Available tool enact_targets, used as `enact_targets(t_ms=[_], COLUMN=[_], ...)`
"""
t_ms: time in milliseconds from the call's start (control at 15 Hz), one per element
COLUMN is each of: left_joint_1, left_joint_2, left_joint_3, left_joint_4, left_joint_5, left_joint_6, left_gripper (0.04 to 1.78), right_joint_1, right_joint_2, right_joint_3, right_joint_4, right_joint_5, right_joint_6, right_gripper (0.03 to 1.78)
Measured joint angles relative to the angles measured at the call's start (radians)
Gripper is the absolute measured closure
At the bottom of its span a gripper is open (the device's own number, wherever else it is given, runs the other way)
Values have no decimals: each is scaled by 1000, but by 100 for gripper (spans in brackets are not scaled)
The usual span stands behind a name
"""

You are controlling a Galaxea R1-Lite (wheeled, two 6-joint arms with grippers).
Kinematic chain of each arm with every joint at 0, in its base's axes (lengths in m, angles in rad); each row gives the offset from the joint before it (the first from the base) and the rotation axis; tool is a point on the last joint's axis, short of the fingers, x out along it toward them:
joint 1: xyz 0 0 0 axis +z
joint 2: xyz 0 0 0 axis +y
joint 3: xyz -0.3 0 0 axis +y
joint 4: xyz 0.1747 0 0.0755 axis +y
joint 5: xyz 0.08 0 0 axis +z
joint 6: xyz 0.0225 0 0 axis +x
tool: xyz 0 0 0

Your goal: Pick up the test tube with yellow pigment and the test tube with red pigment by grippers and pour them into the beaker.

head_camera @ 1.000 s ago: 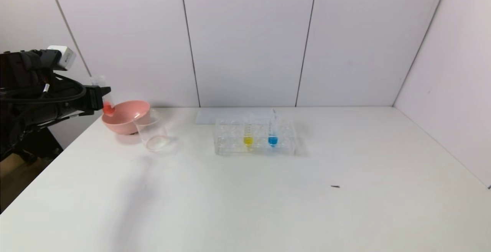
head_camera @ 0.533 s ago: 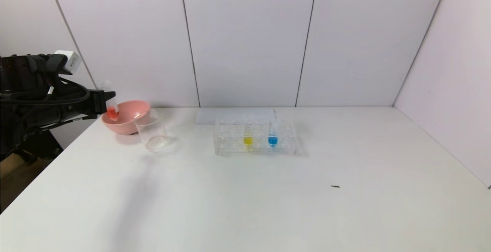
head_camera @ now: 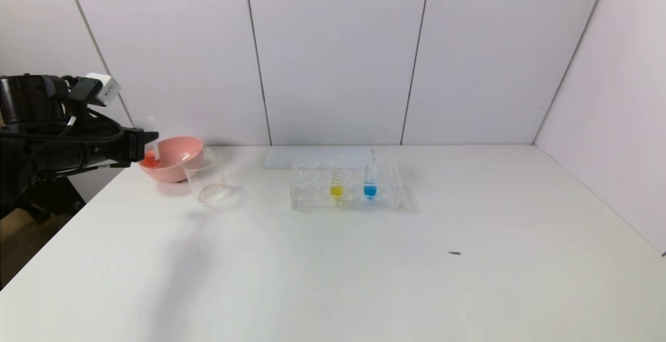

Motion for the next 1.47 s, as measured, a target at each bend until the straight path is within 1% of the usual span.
enact_targets(t_ms=[400, 1200, 1467], left_joint_1=[1, -2, -1], left_joint_2=[-5, -10, -9], left_joint_3=[-51, -64, -89], left_joint_4=[135, 229, 298], left_joint_5=[1, -7, -15], left_joint_6=[66, 250, 307], left_gripper=[139, 139, 139], right_joint_1=[0, 0, 0], right_joint_2=[0, 0, 0], right_joint_3=[0, 0, 0], right_joint_4=[0, 0, 0], right_joint_5=[0, 0, 0], right_joint_6=[0, 0, 0], right_gripper=[11, 11, 11])
